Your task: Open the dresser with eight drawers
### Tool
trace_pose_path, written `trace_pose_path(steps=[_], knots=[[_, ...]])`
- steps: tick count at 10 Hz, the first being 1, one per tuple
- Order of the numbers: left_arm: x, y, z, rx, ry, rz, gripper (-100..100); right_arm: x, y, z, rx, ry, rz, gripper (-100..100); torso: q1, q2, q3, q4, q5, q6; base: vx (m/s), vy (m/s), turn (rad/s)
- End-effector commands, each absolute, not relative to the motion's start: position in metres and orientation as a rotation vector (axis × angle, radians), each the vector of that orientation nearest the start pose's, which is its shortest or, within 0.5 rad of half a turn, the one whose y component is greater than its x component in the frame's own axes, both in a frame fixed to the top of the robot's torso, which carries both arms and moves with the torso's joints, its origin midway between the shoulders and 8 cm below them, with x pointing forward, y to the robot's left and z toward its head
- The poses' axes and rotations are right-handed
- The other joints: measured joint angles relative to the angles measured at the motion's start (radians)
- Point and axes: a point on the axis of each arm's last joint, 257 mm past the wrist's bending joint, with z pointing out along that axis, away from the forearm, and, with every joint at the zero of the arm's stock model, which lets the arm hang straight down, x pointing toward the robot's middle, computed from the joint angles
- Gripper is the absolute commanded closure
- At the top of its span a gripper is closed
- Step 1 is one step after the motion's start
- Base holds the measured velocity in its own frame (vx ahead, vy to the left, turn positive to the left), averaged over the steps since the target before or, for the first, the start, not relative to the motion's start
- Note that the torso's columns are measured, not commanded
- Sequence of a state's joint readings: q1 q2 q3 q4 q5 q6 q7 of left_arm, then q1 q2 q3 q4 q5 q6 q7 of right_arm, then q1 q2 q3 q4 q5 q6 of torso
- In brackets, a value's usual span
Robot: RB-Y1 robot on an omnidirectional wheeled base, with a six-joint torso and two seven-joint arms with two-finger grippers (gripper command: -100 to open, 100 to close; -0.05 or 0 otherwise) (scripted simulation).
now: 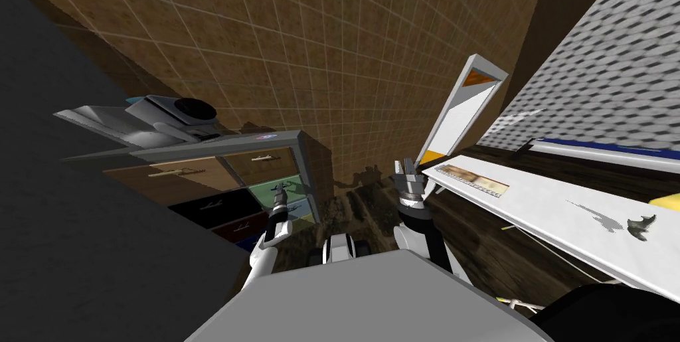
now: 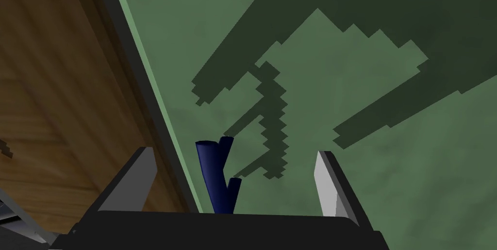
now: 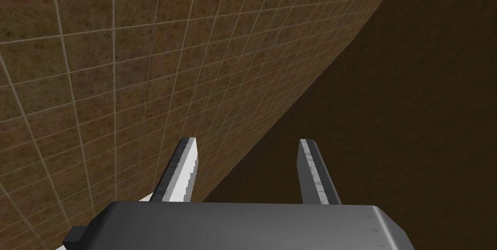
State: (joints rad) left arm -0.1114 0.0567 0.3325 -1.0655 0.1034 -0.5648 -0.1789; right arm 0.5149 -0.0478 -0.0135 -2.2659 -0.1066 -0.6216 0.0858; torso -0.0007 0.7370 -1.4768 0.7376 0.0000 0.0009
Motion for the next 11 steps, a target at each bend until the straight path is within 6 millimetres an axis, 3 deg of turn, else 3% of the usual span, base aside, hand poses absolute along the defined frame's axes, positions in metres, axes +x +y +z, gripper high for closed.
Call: trace_pose_path(steps=[1, 2, 4, 5, 8, 9, 10, 11], knots=[[0.522, 0.420, -0.268, -1.181, 0.858, -0.894, -100, 0.322, -0.292, 0.036, 0.585, 0.537, 1.288, 0, 0.000, 0.004, 0.002, 0.001, 0.000, -0.001, -0.103, 0.001, -0.116], [0.526, 0.432, -0.267, -1.198, 0.836, -0.876, -100, 0.322, -0.292, 0.036, 0.585, 0.537, 1.288, 0, 0.001, 0.003, 0.002, 0.001, 0.000, -0.002, -0.107, -0.016, -0.203], [0.526, 0.429, -0.268, -1.197, 0.836, -0.880, -100, 0.322, -0.292, 0.036, 0.585, 0.537, 1.288, 0, 0.000, 0.001, 0.001, 0.000, 0.000, -0.001, -0.066, -0.010, -0.059], [0.522, 0.420, -0.268, -1.181, 0.858, -0.894, 100, 0.322, -0.292, 0.036, 0.585, 0.537, 1.288, 0, 0.001, -0.002, -0.001, -0.001, 0.000, -0.001, 0.068, -0.007, 0.226], [0.509, 0.392, -0.276, -1.152, 0.916, -0.933, 100, 0.322, -0.292, 0.036, 0.586, 0.537, 1.288, 0, 0.007, -0.010, -0.005, -0.001, 0.001, 0.000, 0.116, -0.001, 0.252], [0.507, 0.393, -0.272, -1.143, 0.911, -0.935, 100, 0.322, -0.292, 0.036, 0.585, 0.537, 1.287, 0, 0.009, -0.008, -0.004, -0.002, 0.002, 0.000, 0.072, 0.016, 0.098], [0.500, 0.377, -0.277, -1.134, 0.941, -0.957, 100, 0.322, -0.292, 0.036, 0.585, 0.537, 1.288, 0, 0.007, -0.006, -0.002, -0.001, 0.002, 0.001, 0.078, -0.001, 0.175], [0.500, 0.377, -0.273, -1.127, 0.935, -0.958, 100, 0.322, -0.292, 0.036, 0.586, 0.537, 1.287, 0, 0.004, -0.005, -0.003, -0.001, 0.001, 0.000, 0.089, -0.001, 0.122]])
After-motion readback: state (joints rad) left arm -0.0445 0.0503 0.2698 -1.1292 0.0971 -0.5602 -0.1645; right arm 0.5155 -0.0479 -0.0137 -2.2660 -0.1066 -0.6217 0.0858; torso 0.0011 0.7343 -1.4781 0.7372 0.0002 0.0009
